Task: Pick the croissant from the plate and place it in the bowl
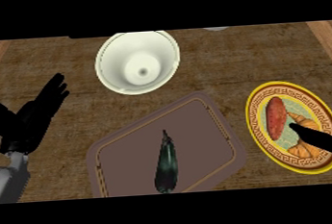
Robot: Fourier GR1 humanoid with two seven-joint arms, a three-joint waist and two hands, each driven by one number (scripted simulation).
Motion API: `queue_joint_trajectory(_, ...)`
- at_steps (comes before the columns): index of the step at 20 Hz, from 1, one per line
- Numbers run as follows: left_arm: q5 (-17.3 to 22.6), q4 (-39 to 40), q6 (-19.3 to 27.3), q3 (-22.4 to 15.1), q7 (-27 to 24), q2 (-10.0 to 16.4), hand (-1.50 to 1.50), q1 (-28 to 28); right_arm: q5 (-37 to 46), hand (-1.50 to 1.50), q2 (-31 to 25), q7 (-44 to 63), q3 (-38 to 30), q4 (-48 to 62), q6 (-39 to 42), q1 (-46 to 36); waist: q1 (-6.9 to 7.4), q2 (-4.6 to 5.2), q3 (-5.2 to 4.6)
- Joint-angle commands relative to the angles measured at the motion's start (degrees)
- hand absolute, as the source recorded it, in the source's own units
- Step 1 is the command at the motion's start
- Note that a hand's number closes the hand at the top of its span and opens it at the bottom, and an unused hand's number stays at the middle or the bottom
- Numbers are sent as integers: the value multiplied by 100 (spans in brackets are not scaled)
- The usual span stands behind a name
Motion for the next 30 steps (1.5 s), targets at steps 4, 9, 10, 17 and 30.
queue_joint_trajectory(4, -112, 114, -57, -90, -124, -164, 0, 39, 466, -150, -684, 2790, 334, -738, 2157, -541, 96, 4, -9)
queue_joint_trajectory(9, -258, 243, -73, -114, -155, -262, 0, -92, -161, -150, -828, 4040, 370, -588, 3622, -1702, 143, 20, 13)
queue_joint_trajectory(10, -170, 183, -160, -50, -165, -253, 0, -25, -238, -150, -774, 4167, 424, -492, 3808, -2016, 180, 18, 17)
queue_joint_trajectory(17, -287, 152, 14, -99, 232, -404, 0, -330, -899, -150, -820, 4865, 391, 57, 4814, -2699, 114, -1, 18)
queue_joint_trajectory(30, -261, 111, -139, 194, 314, -403, 0, -297, -966, -150, -629, 4818, 615, 1038, 4886, -2721, 73, 7, 25)
